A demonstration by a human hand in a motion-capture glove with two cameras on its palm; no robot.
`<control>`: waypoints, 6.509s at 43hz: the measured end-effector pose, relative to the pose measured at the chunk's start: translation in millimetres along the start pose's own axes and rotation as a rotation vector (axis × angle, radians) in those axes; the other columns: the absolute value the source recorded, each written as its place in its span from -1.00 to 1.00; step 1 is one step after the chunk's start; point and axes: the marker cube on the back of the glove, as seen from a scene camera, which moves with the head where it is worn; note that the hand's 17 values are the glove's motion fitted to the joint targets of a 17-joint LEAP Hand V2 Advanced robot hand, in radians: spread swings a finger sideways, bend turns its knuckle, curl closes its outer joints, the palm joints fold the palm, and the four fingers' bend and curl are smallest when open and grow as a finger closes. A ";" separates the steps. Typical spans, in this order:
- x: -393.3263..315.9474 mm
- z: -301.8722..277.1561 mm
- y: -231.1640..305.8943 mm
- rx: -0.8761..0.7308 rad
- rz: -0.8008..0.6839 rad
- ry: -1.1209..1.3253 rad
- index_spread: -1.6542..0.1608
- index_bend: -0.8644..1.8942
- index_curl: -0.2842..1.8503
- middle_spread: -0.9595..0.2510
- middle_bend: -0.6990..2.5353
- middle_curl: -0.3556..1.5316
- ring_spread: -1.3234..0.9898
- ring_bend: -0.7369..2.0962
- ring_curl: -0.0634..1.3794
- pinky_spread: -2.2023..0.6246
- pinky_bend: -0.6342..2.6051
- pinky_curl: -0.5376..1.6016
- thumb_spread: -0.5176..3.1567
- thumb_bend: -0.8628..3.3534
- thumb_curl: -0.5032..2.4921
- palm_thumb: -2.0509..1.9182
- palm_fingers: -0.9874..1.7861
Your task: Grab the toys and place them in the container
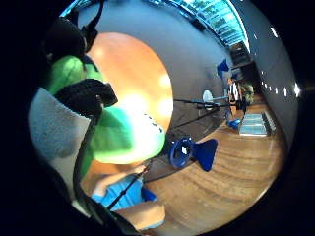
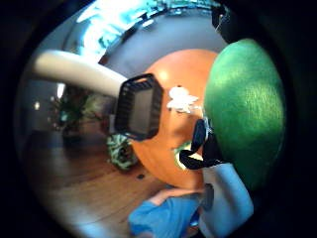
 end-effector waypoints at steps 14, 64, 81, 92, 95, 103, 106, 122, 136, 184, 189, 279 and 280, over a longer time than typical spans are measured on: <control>-171.5 -5.2 -18.0 0.081 -0.218 0.020 0.49 -0.26 -0.45 0.39 -0.34 -0.10 -0.15 0.22 -0.27 0.38 0.13 -0.13 0.05 -0.55 -0.36 0.25 0.00; -214.2 79.3 -59.6 0.012 -0.412 0.069 0.50 -0.29 -0.44 0.73 -0.45 -0.13 0.13 0.01 -0.38 0.52 0.24 -0.12 -0.12 -0.62 -0.46 0.01 -0.35; -184.4 57.8 -56.1 0.005 -0.254 0.144 0.51 -0.29 -0.48 0.69 -0.47 -0.18 0.19 -0.08 -0.45 0.56 0.24 -0.14 -0.15 -0.61 -0.48 0.01 -0.39; -115.7 72.4 -56.0 -0.014 -0.174 0.149 0.50 -0.29 -0.50 0.67 -0.47 -0.21 0.20 -0.11 -0.47 0.57 0.23 -0.15 -0.16 -0.61 -0.49 0.02 -0.38; -111.9 76.9 -60.8 -0.019 -0.086 0.084 0.50 -0.30 -0.51 0.66 -0.47 -0.22 0.20 -0.11 -0.47 0.57 0.23 -0.16 -0.16 -0.61 -0.49 0.02 -0.38; -86.6 107.5 -72.0 -0.055 -0.052 0.089 0.50 -0.30 -0.53 0.63 -0.45 -0.22 0.19 -0.06 -0.45 0.57 0.20 -0.17 -0.16 -0.61 -0.49 0.02 -0.35; -78.1 123.0 -80.1 -0.070 -0.024 0.101 0.50 -0.30 -0.53 0.62 -0.45 -0.21 0.18 -0.05 -0.45 0.57 0.20 -0.18 -0.16 -0.61 -0.49 0.02 -0.34; -58.9 221.8 -99.6 -0.219 -0.194 0.170 0.52 -0.31 -0.56 0.59 -0.45 -0.20 0.16 -0.02 -0.43 0.57 0.20 -0.18 -0.15 -0.61 -0.49 0.03 -0.36; -66.5 310.6 -108.4 -0.375 -0.172 0.116 0.56 -0.37 -0.60 0.67 -0.48 -0.25 0.18 -0.03 -0.44 0.57 0.28 -0.15 -0.13 -0.60 -0.48 0.05 -0.45; -4.9 140.6 -70.2 -0.092 -0.002 0.108 0.49 -0.25 -0.54 0.36 -0.45 -0.15 -0.22 0.39 -0.15 0.30 0.27 -0.09 -0.13 -0.38 -0.14 0.42 0.02; -39.1 97.3 -58.8 -0.021 0.030 0.019 0.49 -0.25 -0.53 0.35 -0.45 -0.13 -0.23 0.38 -0.14 0.30 0.27 -0.08 -0.13 -0.38 -0.11 0.40 0.01; -41.7 119.8 123.1 -0.201 -0.136 0.025 0.51 -0.28 -0.52 0.84 -0.48 -0.30 0.19 0.10 -0.36 0.49 0.34 -0.16 -0.11 -0.60 -0.40 0.03 -0.38; -33.3 125.8 127.7 -0.204 -0.166 0.030 0.51 -0.28 -0.52 0.84 -0.48 -0.30 0.19 0.10 -0.36 0.50 0.34 -0.16 -0.11 -0.60 -0.40 0.03 -0.38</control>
